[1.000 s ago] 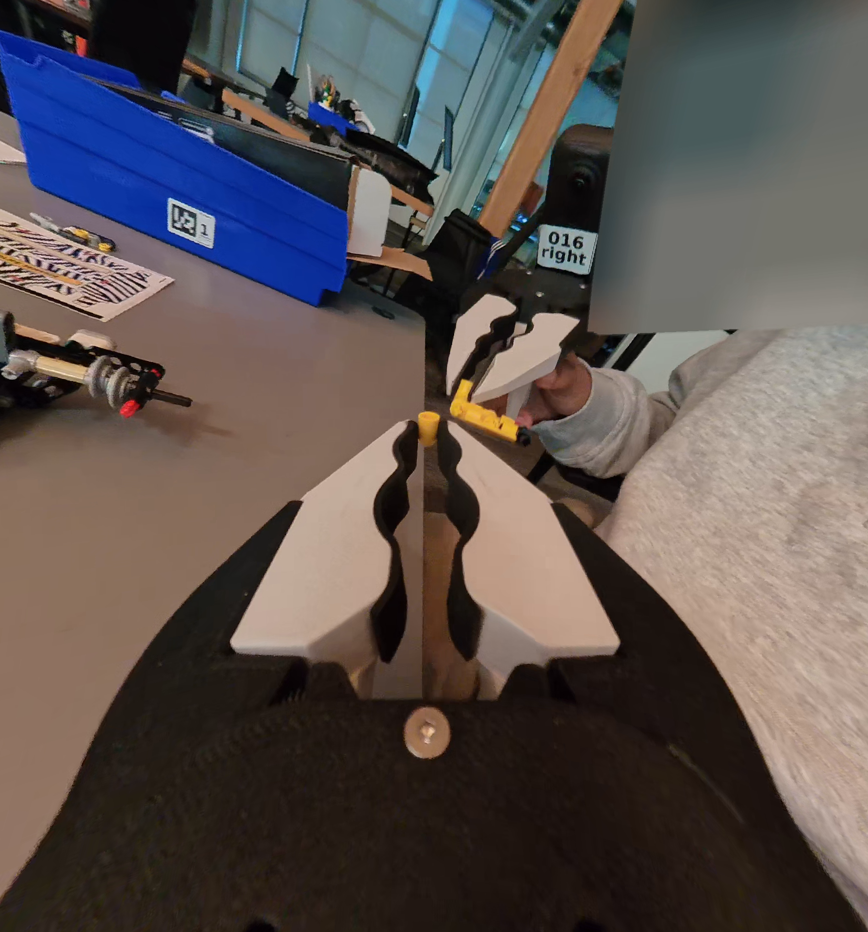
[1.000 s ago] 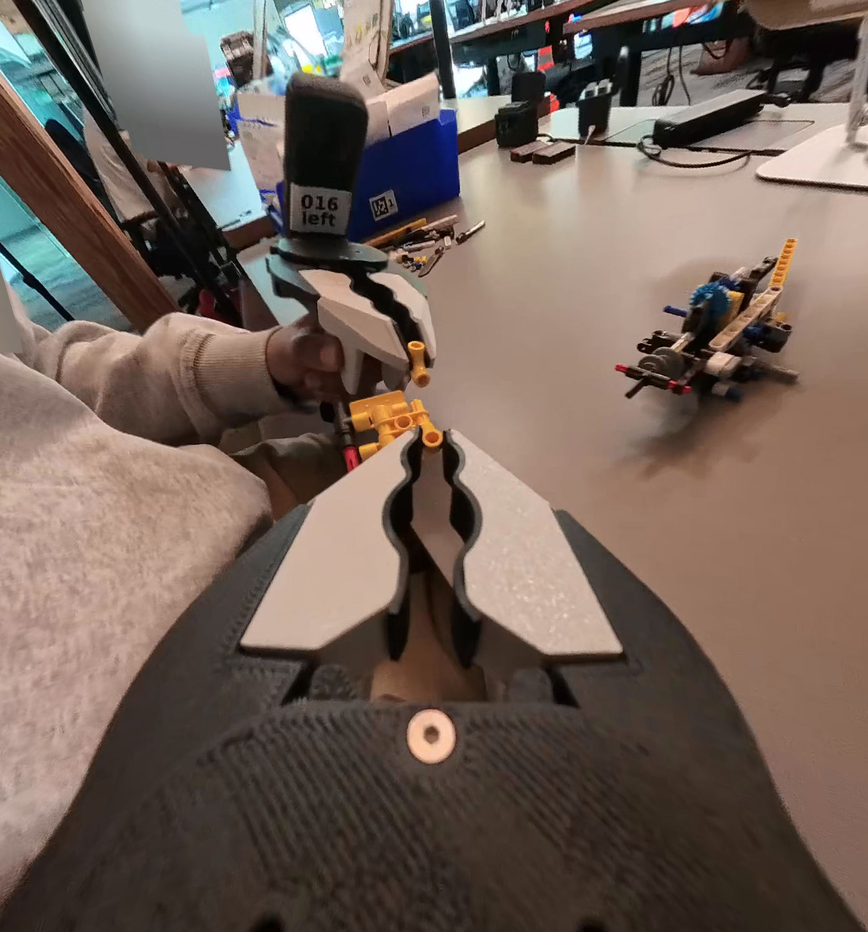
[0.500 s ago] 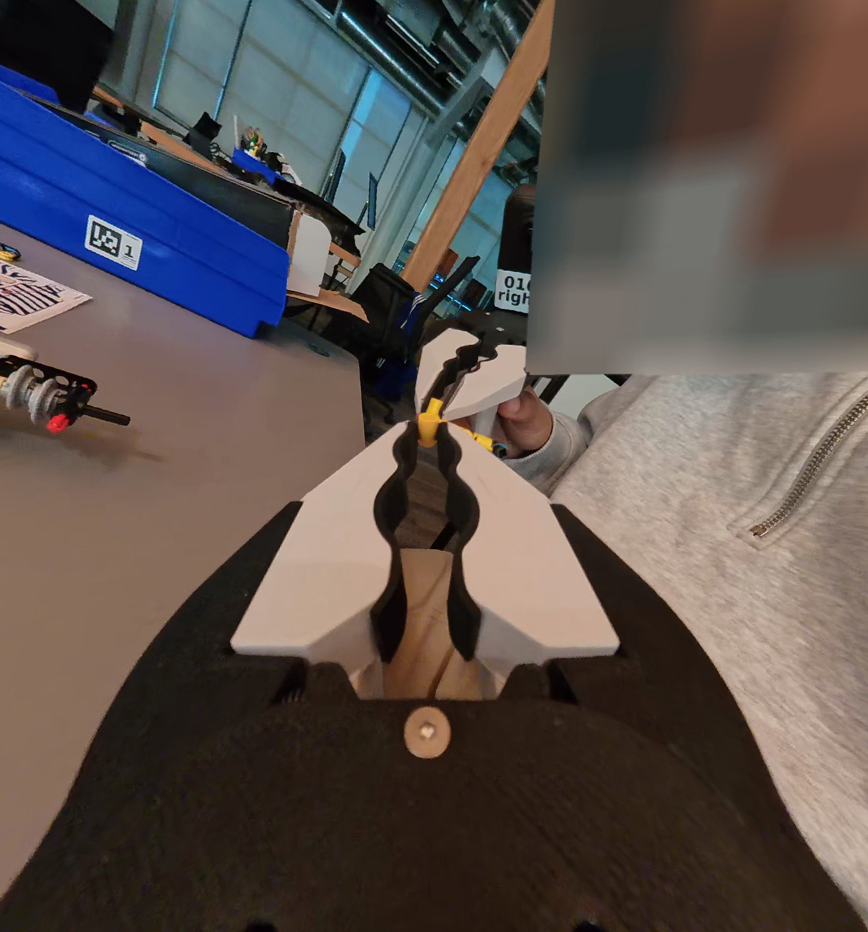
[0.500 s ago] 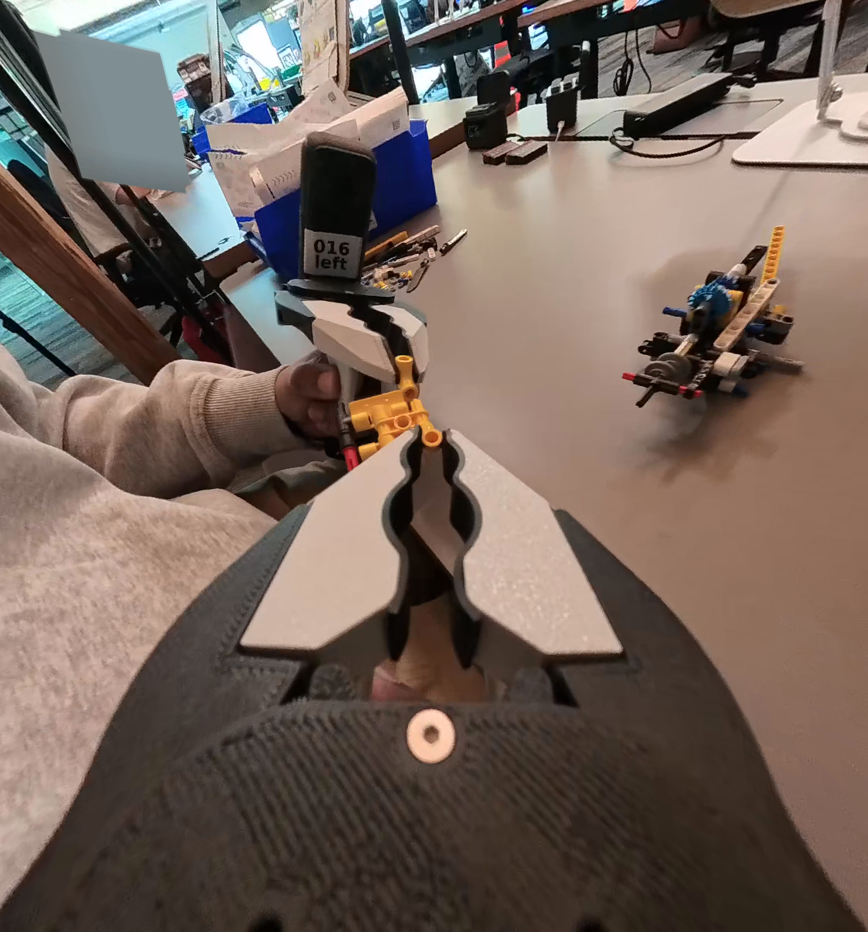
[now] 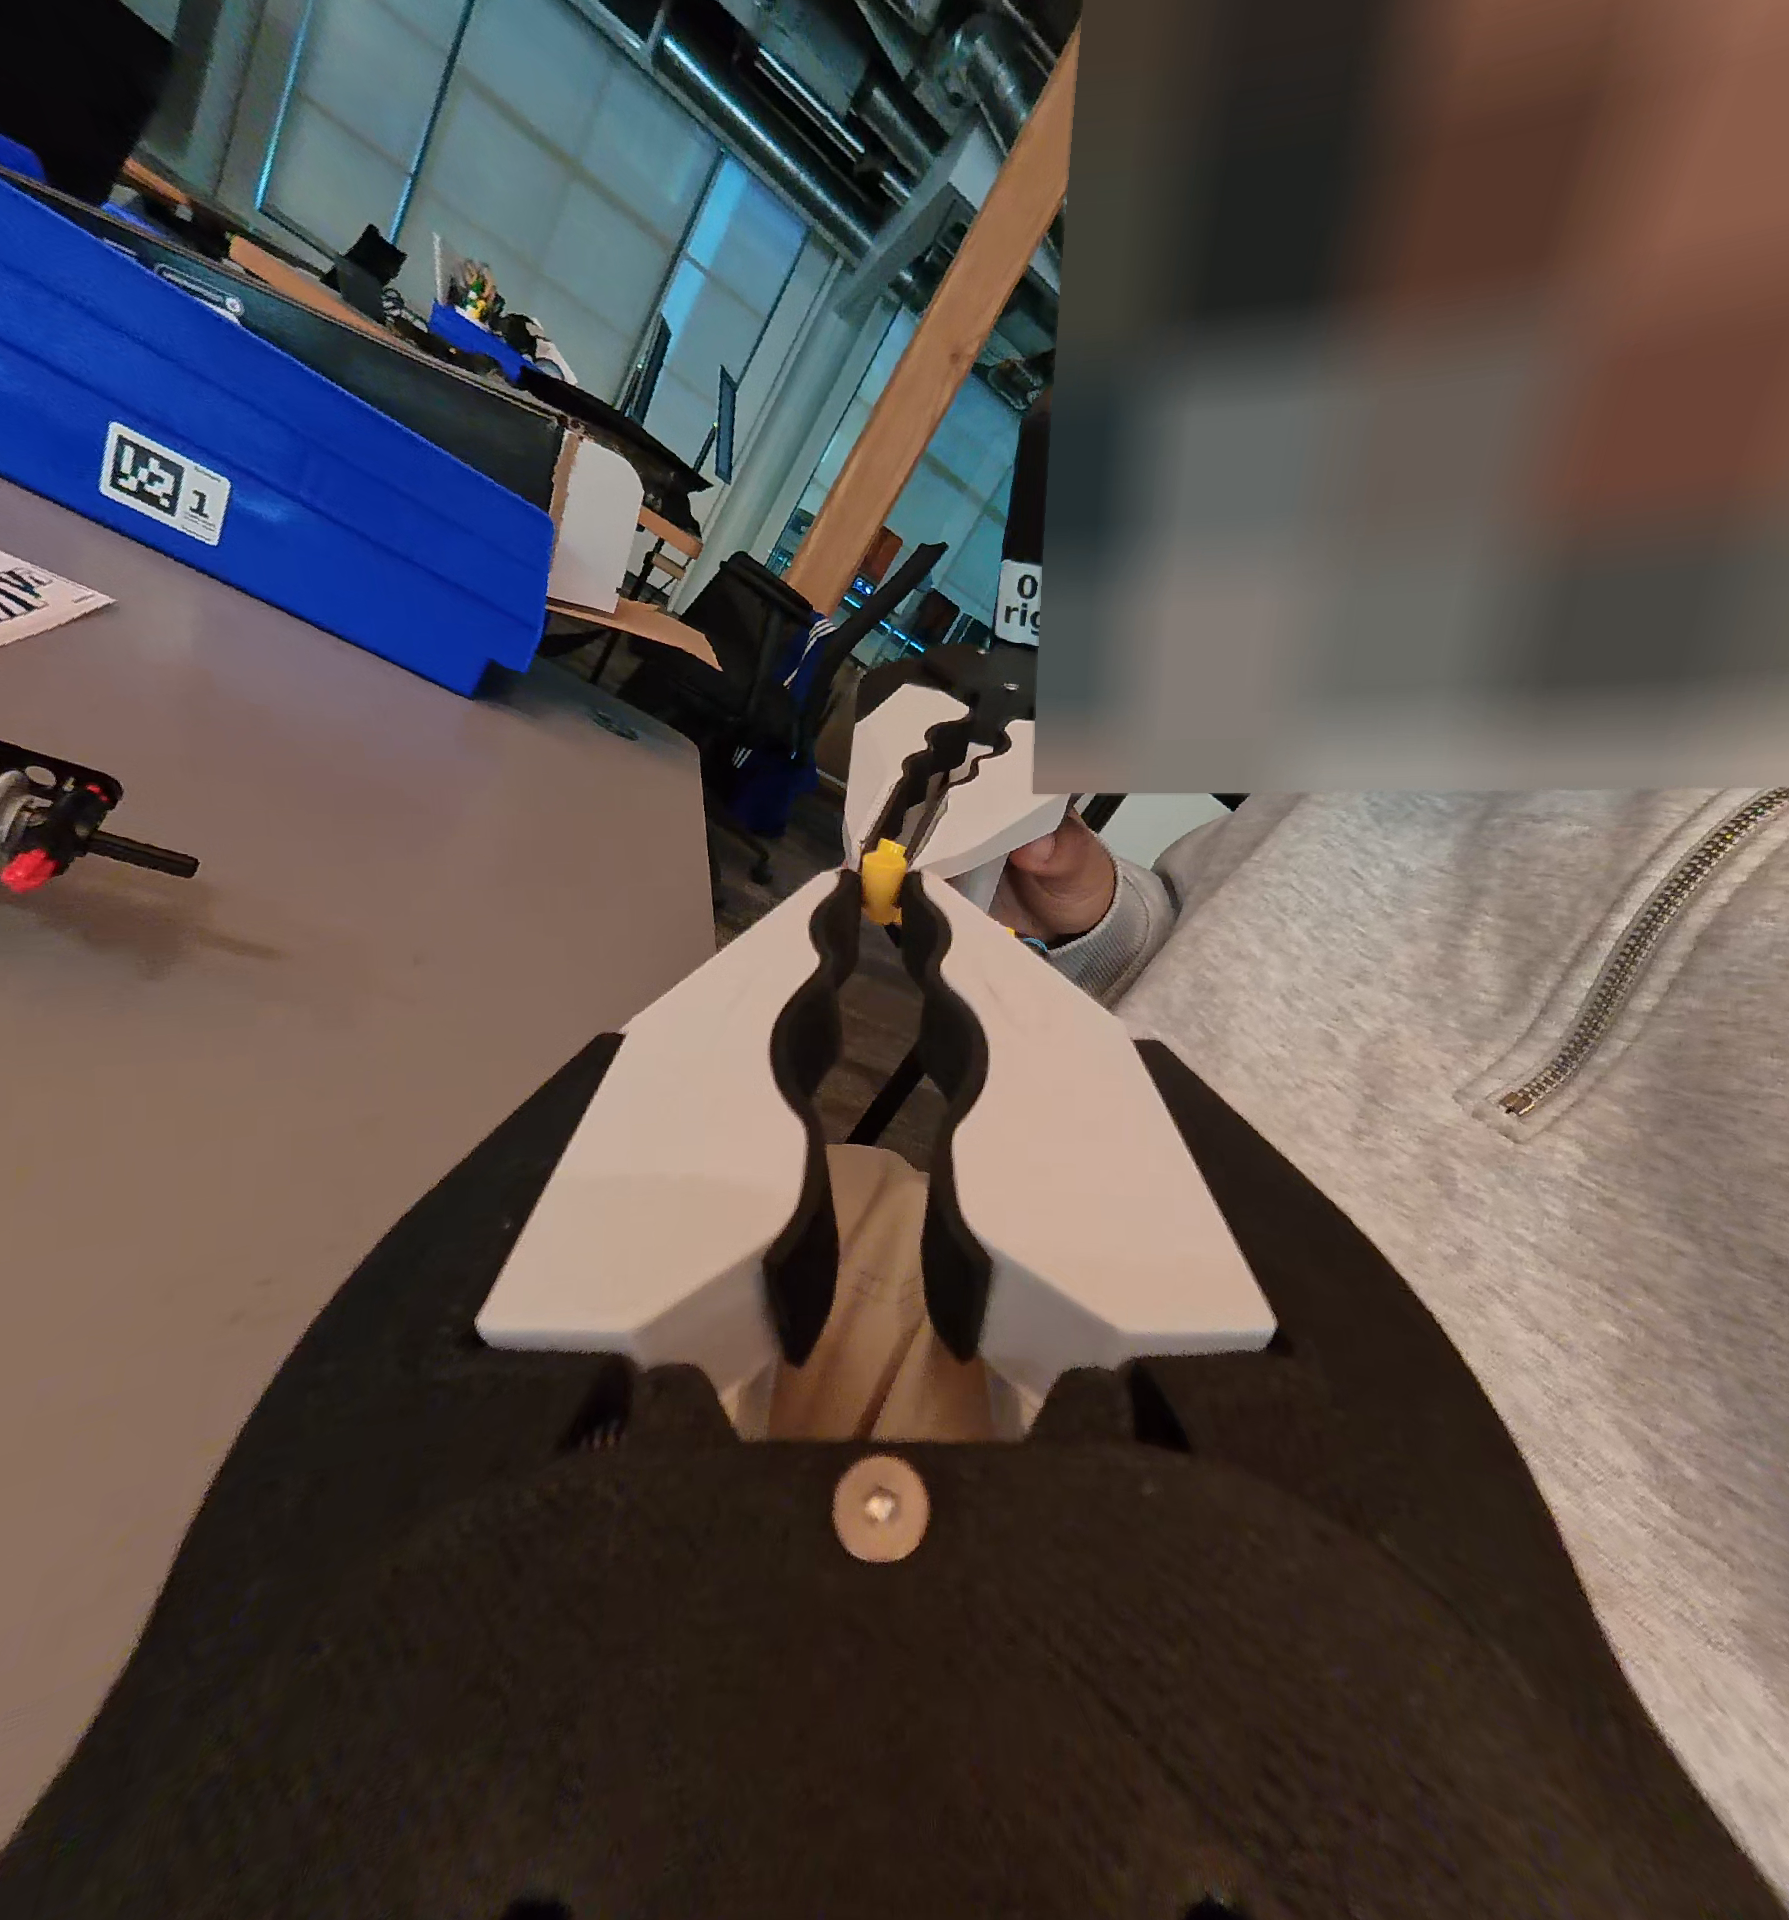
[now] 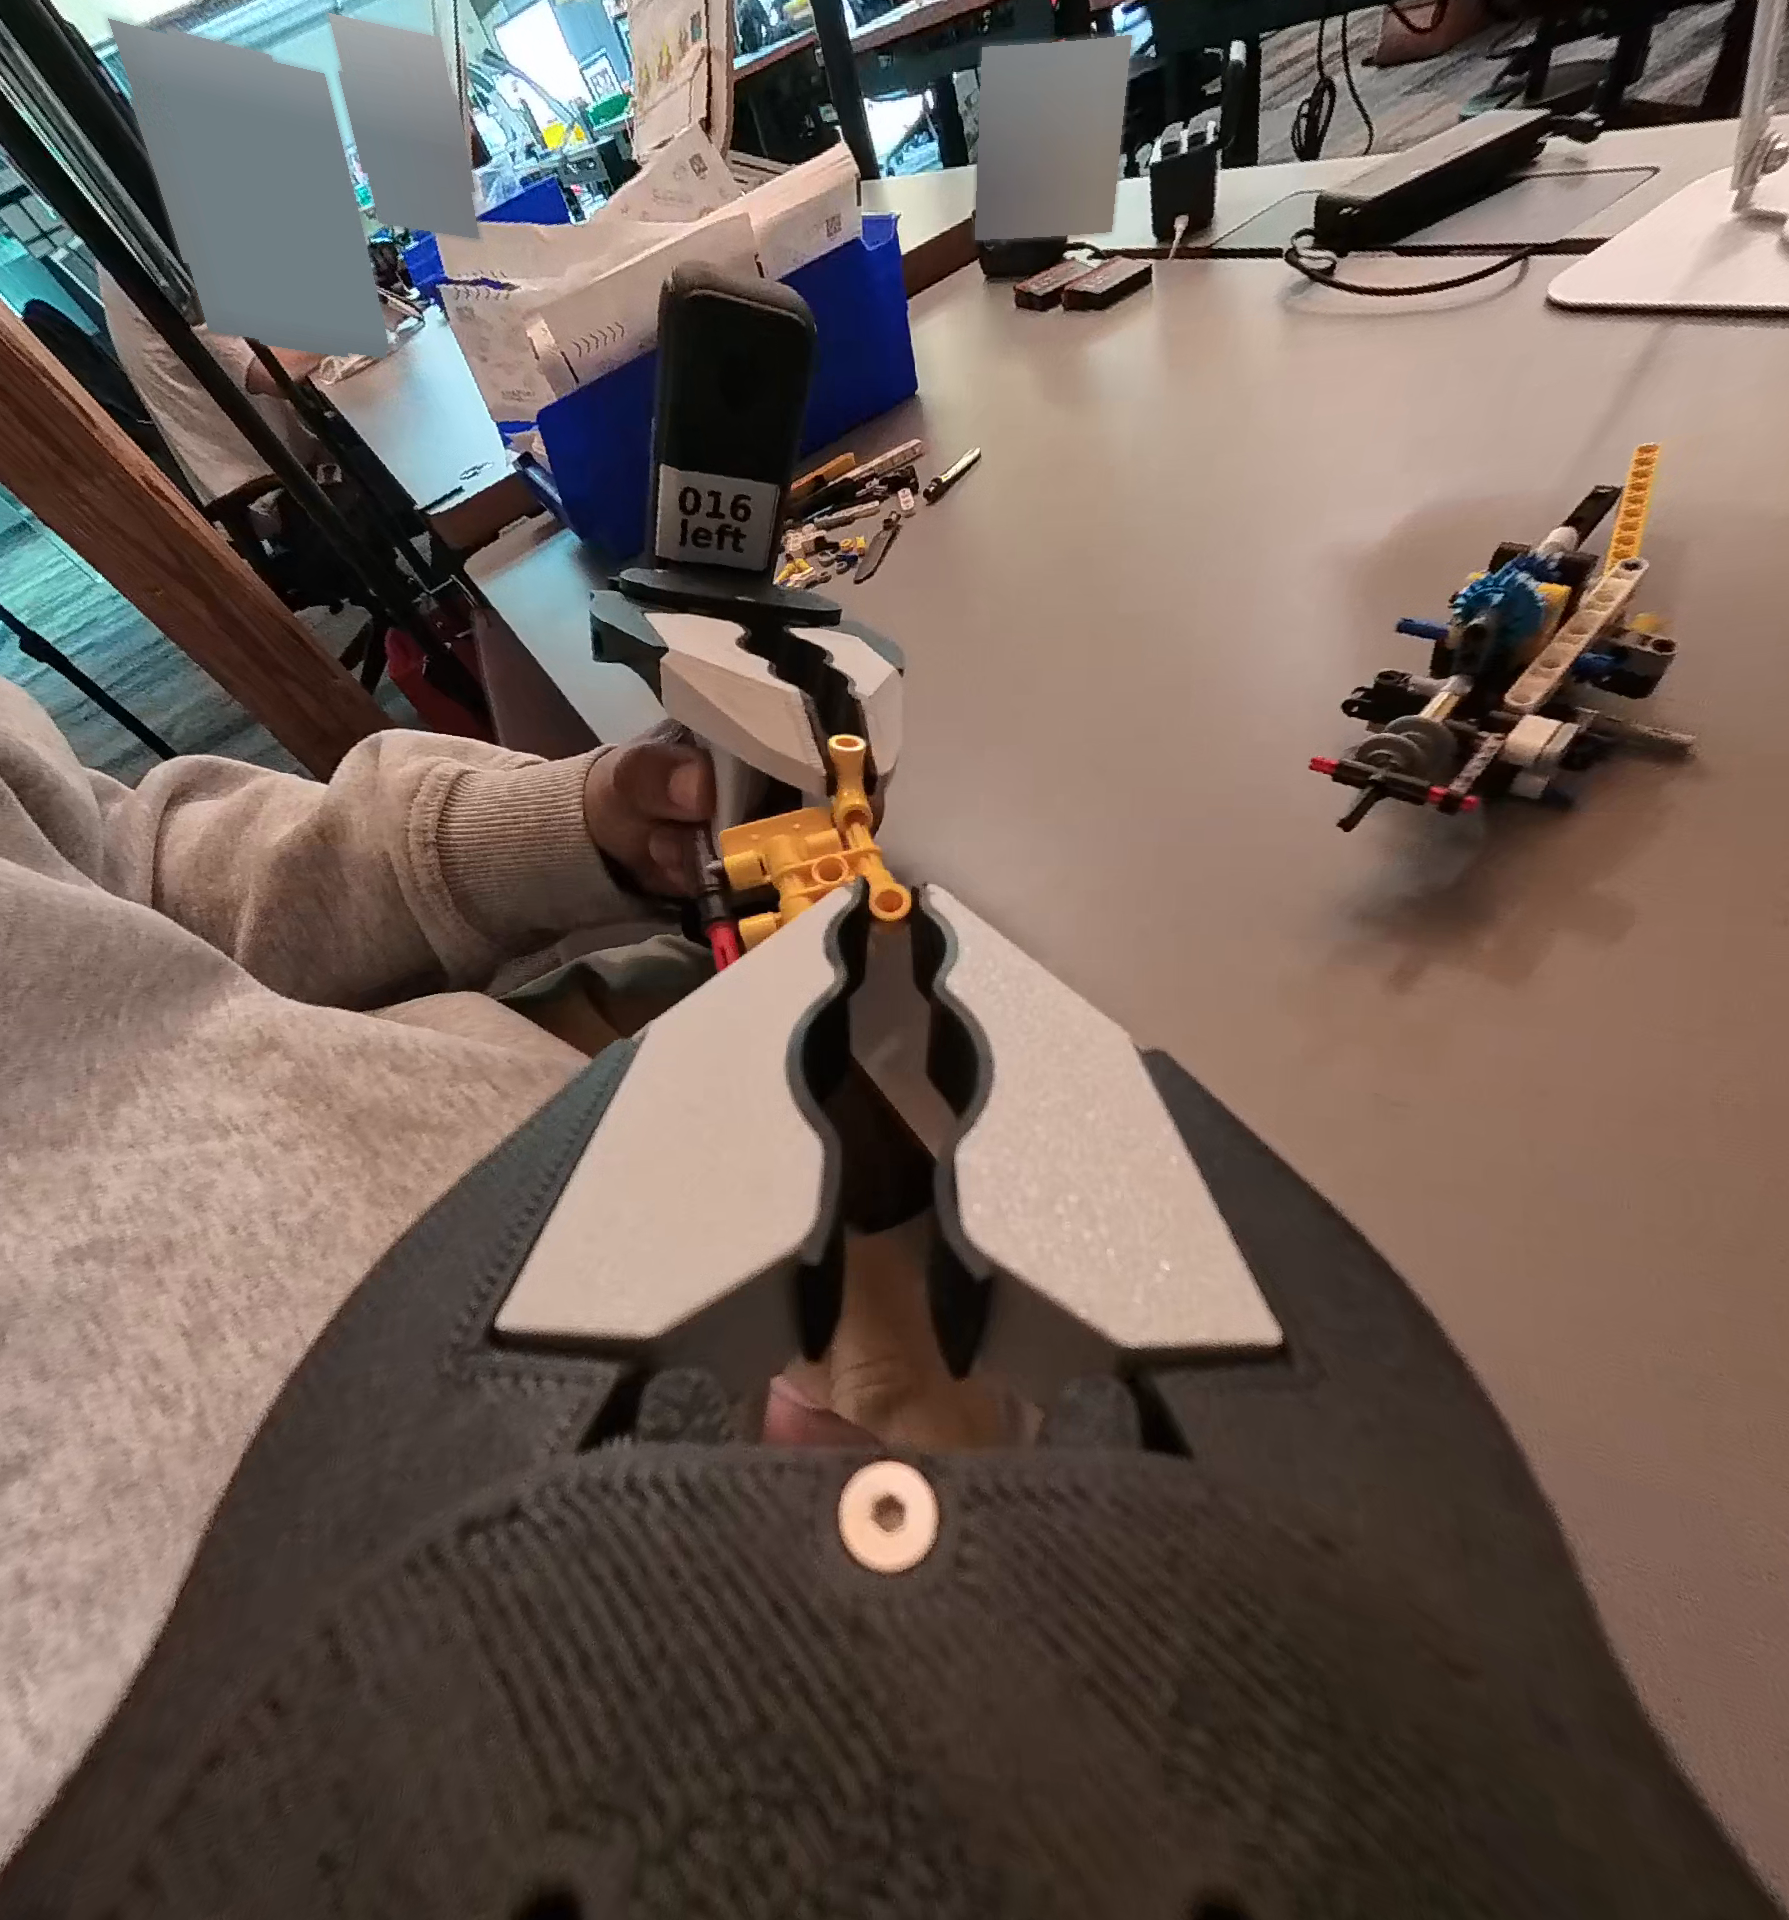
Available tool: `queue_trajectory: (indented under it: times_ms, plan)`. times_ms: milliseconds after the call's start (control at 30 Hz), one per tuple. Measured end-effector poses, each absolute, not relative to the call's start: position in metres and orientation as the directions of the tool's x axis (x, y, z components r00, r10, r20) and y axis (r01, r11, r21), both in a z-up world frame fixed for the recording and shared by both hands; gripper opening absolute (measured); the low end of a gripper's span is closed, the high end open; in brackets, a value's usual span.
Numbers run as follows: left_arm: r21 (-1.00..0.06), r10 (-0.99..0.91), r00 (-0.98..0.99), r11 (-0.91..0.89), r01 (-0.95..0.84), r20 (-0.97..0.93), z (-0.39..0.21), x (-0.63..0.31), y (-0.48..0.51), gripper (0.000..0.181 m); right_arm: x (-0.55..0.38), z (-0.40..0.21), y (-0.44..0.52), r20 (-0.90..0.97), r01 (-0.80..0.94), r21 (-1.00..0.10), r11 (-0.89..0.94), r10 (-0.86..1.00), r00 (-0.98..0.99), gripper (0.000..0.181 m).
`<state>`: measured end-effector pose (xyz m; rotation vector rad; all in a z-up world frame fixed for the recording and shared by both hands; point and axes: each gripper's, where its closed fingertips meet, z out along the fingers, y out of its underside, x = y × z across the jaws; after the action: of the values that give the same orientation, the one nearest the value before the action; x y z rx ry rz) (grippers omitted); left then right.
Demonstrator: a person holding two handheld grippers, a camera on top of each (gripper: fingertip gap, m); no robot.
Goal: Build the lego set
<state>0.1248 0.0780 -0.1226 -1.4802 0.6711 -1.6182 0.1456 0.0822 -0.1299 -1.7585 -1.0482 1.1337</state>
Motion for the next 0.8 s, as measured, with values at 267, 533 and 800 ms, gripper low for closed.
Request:
queue_trajectory:
  times_ms: [267,533,800]
  plan:
    - [-0.85,-0.852,0.07,-0.504,0.152,0.518,-0.13,0.133,0.076,0.006,0.149,-0.133,0.084,-0.328,0.211,-0.9,-0.382,0.911,0.249,0.006]
    - [-0.86,-0.851,0.137,-0.488,0.151,0.507,-0.133,0.136,0.082,0.006,0.152,-0.139,0.09,-0.472,0.136,-0.854,-0.502,0.858,0.204,0.006]
    - [-0.84,-0.821,0.189,-0.503,0.203,0.538,-0.133,0.138,0.09,0.007,0.153,-0.142,0.096,-0.628,0.019,-0.77,-0.638,0.763,0.149,0.005]
